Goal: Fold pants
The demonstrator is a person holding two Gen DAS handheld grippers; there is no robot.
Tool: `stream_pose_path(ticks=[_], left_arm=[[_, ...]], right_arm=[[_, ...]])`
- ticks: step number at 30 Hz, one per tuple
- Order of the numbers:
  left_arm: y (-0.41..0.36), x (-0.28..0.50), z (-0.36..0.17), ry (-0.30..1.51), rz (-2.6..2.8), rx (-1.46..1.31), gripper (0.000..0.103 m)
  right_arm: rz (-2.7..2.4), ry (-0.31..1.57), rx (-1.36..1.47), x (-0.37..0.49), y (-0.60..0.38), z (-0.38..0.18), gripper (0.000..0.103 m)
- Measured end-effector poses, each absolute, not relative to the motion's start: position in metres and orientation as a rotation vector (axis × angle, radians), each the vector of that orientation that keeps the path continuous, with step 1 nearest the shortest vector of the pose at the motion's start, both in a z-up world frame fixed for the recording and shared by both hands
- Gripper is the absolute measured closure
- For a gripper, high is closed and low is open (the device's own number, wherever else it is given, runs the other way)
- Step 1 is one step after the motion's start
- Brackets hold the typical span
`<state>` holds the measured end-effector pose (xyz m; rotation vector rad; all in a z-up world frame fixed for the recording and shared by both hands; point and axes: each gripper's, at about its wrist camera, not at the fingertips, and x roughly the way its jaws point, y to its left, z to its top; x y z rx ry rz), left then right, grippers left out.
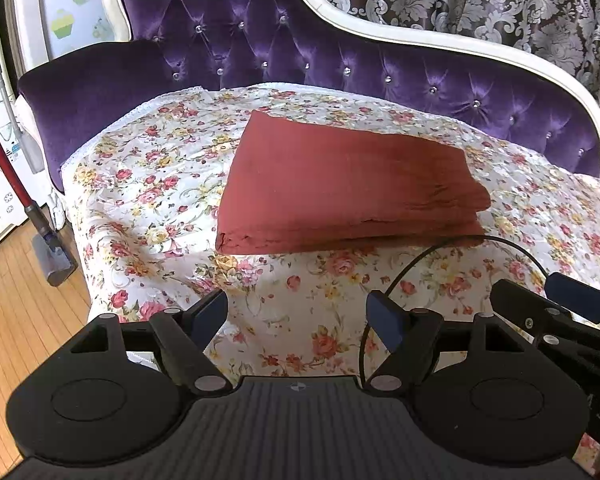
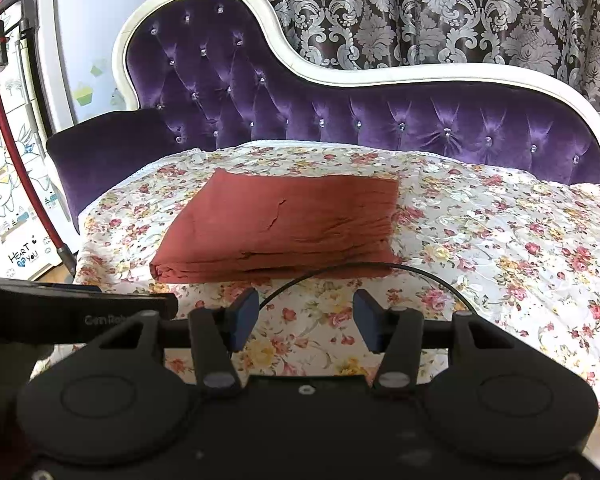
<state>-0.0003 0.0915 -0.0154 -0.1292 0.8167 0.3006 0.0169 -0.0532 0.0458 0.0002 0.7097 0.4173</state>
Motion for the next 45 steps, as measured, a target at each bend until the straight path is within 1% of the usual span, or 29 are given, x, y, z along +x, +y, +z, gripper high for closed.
stream_pose_path(ticks=[45], left_arm=[[0.0892,0.0051,-0.0172,0.833,0.279,-0.123,0.028]], right_arm=[[0.430,0.722,-0.007,0.0213,-0.0483,0.0439,0.048]])
